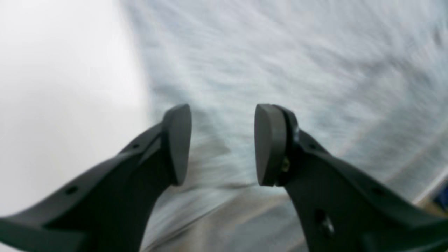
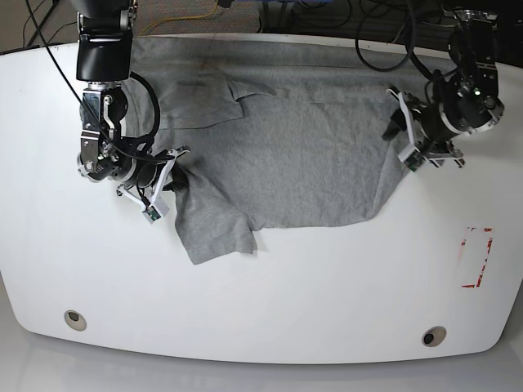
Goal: Layout the t-shirt on the table in an organized manner, then fold the t-shirt properly
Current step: 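Grasp the shirt's side hem with the left gripper and drag it inward, then hold the shirt hem with both grippers, adjusting the left grip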
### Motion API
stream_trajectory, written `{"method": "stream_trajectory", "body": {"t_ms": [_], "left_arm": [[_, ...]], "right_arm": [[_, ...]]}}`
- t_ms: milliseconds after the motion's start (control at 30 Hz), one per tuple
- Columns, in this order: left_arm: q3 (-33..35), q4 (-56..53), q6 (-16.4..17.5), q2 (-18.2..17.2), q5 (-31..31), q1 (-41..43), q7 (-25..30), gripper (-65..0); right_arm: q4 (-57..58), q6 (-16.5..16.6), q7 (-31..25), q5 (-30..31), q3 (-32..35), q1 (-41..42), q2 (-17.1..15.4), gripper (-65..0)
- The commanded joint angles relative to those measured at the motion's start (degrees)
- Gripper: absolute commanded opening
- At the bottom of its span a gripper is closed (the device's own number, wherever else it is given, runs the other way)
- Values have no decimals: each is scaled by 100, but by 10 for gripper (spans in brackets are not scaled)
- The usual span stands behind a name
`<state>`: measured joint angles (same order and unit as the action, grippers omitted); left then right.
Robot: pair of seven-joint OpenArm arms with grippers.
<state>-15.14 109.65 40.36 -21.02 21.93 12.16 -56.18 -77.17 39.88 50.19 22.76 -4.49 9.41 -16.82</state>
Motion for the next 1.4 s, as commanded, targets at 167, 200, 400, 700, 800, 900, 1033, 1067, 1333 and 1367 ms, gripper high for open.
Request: {"method": "stream_trajectory", "body": {"t_ms": [167,200,400,700,800,900,1033,1067,1333,1367], "left_arm": [[-715,-877,-36,75,-79,-597,-206,-378],[-829,-1114,-36,93,-79,-667,-250,-378],[-891,-1808,-36,58,255,-772,-267,-378],[-882,-2283,-36,-65,879,-746,-276,-378],[-794,-2283,-36,-65,1002,-737,-285,-378],[-662,-2292,-36,-65,1073,-737,-338,-378],[-522,-2283,-36,-65,1108,-737,-355,-378],[-486,-2283,-36,-65,1108,-737,-355,-378],[-267,-2283,-36,-65,1108,-737,-408,-378],[-267,-2283,-36,-57,1108,-737,-470,-379]], "right_arm": [[-94,12,-101,102,-39,127,-72,-648],[-94,12,-101,102,-39,118,-72,-648],[-94,12,-101,102,-39,118,-72,-648],[-86,12,-101,102,-30,110,-63,-648],[-86,12,-101,102,-30,110,-63,-648],[-86,12,-101,102,-30,110,-63,-648],[-86,12,-101,102,-39,110,-63,-648],[-86,12,-101,102,-39,110,-63,-648],[-86,12,-101,102,-48,110,-63,-648],[-86,12,-101,102,-48,110,-63,-648]]}}
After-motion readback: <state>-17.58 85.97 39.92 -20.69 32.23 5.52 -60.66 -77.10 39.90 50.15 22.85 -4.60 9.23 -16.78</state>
